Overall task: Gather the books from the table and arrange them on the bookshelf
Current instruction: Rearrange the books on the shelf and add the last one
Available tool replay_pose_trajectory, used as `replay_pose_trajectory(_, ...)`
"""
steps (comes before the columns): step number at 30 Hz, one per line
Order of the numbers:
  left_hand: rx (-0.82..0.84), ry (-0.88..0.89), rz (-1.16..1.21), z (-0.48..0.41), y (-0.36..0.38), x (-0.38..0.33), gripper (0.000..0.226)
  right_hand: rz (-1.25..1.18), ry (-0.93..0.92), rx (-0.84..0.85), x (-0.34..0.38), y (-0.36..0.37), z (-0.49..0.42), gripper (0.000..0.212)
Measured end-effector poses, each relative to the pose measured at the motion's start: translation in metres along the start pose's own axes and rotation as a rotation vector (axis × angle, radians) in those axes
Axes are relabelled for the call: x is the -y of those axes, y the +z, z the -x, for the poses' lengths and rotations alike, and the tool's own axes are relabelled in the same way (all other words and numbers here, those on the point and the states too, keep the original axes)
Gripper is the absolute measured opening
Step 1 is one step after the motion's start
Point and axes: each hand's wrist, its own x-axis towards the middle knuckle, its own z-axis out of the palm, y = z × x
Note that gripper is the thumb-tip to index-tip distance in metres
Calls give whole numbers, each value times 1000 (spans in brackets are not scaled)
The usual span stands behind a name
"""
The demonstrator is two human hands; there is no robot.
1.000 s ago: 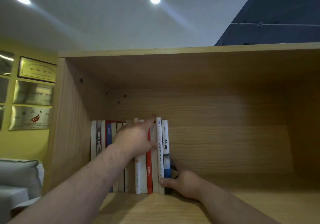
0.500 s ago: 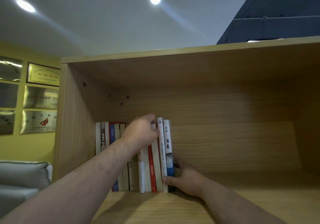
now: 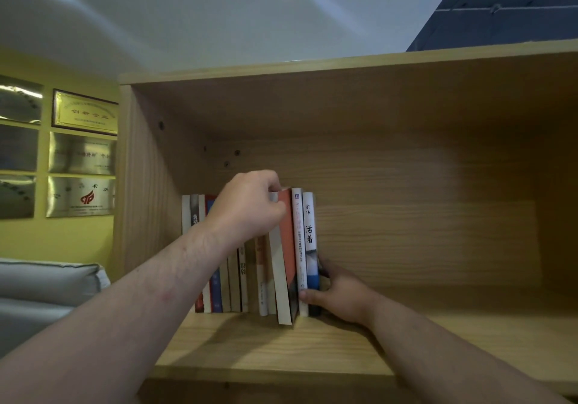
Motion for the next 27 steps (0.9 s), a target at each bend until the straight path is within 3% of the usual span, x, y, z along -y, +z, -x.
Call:
replay_pose_trajectory(9,-66,-22,80,17,9,3,30,-13,21,3,-1,-1,1,86)
replay_pose_trajectory(13,-127,-82,249,35,23,1,38,-10,48,8,0,-1,1,87)
replay_pose_trajectory(16,-85,-230,395,44,39,0,43,-14,58,-5,0,0,0,87)
replay_pose_trajectory(20,65,-369,380,66,70,5,40,-33,48,-4,0,1,0,85)
replay_pose_trajectory(27,39,-390,517,81,55,24,42,-60,38,-6,1,-4,3,82)
